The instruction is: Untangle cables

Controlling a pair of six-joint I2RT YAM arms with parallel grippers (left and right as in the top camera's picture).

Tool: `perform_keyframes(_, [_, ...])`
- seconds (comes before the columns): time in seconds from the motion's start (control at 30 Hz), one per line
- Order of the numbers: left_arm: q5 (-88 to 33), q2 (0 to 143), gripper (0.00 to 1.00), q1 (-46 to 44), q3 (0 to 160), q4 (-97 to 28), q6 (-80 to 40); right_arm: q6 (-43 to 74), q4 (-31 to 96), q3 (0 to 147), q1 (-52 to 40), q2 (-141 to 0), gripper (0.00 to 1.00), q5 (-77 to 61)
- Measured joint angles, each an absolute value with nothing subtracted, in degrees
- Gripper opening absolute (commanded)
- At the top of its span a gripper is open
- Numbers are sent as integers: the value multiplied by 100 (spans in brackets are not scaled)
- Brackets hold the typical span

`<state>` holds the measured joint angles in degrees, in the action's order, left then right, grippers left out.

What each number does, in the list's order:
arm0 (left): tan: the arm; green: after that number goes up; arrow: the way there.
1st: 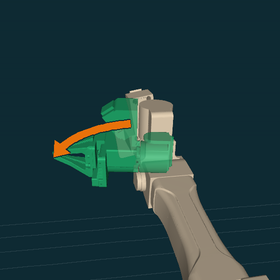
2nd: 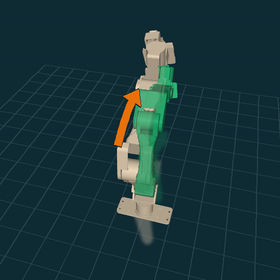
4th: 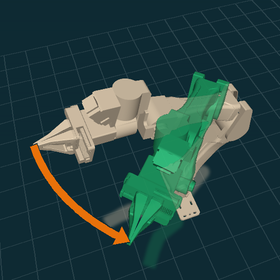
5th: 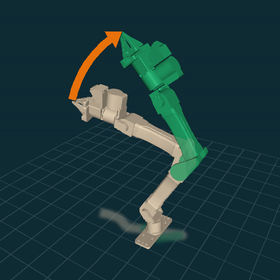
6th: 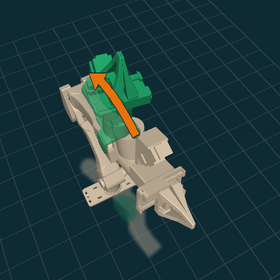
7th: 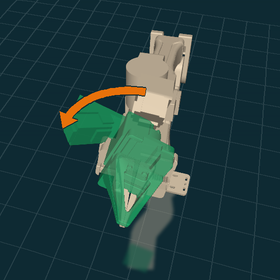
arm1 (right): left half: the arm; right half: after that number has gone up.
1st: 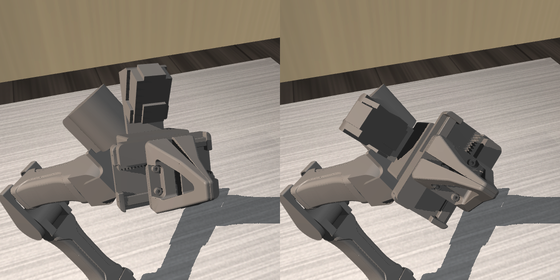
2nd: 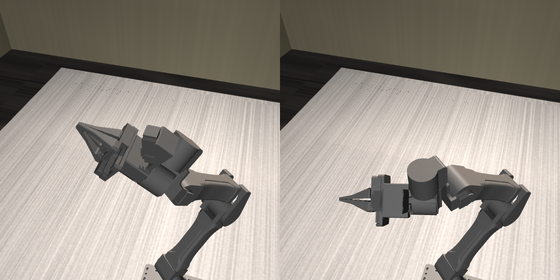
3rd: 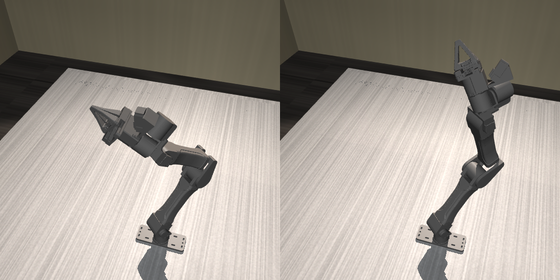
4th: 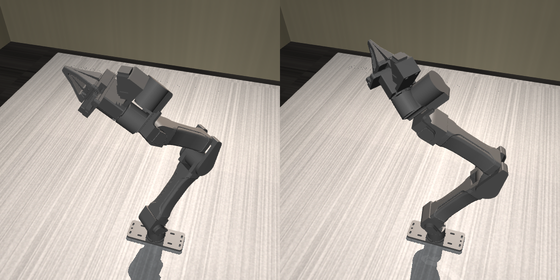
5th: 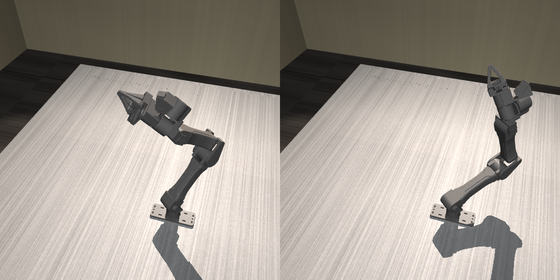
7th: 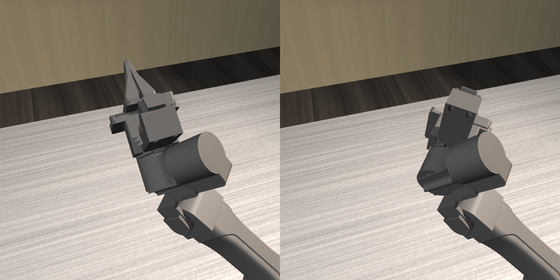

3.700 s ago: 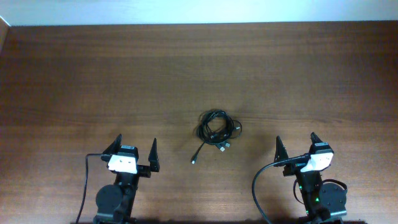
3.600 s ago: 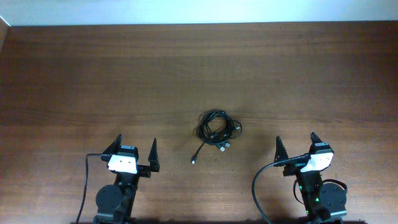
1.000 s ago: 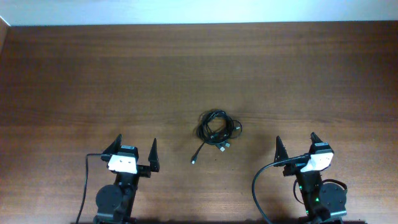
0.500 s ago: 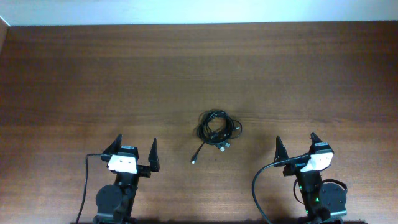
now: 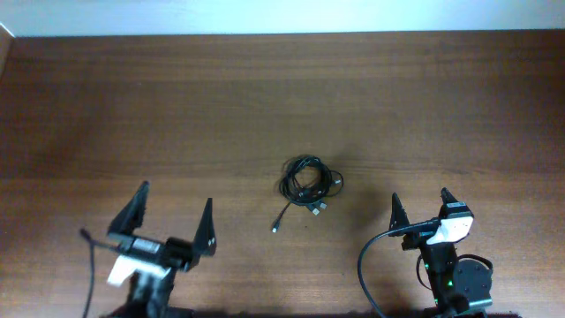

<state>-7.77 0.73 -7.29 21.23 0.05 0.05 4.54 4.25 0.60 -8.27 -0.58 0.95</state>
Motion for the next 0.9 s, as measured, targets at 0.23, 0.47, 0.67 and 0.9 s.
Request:
perform_keyframes(0.23, [-993, 305, 99, -729, 4484, -1190, 25, 456, 425, 60, -827, -58, 98, 95])
perform_keyframes(0.47, [-1041, 2504, 99, -729, 7422, -4066, 25, 456, 425, 60, -827, -58, 98, 95])
perform_keyframes(0.67, [-1052, 4348, 99, -729, 8401, -5369, 27, 454, 427, 60, -827, -58, 99, 95])
perform_keyframes(0.9, [-1052, 4576, 99, -729, 8425, -5673, 27, 454, 425, 60, -827, -64, 98, 95])
